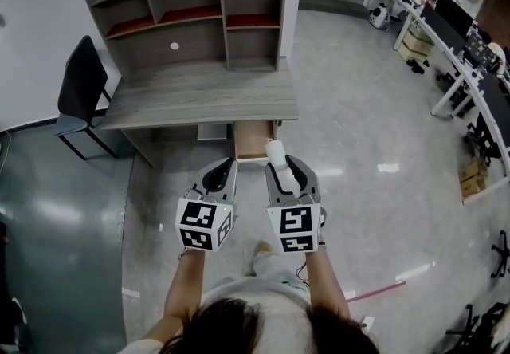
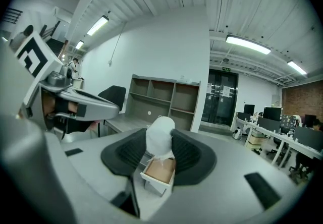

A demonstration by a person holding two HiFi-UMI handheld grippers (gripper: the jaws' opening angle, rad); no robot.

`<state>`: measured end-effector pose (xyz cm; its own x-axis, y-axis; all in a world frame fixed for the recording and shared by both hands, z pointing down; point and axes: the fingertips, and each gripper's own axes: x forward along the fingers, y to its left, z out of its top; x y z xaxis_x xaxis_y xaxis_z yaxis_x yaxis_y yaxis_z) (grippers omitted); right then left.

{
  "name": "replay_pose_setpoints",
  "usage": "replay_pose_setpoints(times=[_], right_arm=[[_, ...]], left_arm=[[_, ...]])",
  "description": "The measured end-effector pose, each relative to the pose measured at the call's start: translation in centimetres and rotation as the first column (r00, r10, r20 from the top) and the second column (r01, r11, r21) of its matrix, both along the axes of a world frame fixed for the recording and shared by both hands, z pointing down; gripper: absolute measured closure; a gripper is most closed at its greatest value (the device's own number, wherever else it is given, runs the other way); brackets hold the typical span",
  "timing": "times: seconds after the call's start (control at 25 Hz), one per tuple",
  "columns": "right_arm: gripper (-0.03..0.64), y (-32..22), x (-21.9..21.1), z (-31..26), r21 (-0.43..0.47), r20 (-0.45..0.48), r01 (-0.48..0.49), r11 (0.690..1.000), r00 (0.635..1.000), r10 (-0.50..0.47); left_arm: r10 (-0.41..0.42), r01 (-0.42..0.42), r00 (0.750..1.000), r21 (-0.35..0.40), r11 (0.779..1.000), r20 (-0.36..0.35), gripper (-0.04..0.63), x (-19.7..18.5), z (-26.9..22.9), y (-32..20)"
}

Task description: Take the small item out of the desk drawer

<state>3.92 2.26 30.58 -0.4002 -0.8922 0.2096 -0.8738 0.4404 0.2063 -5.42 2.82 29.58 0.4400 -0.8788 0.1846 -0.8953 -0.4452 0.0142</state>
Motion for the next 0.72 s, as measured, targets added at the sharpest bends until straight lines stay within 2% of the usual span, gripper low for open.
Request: replay_pose_setpoints(times=[0.72], right_arm=[[0.446, 6.2, -0.9, -2.0, 0.045, 0.017, -0.017, 0.999, 1.000, 0.016]], left_arm=[[-0.009, 0.009, 1.000, 0.020, 1.000, -0.025, 0.580, -1.9, -1.1, 5.8]])
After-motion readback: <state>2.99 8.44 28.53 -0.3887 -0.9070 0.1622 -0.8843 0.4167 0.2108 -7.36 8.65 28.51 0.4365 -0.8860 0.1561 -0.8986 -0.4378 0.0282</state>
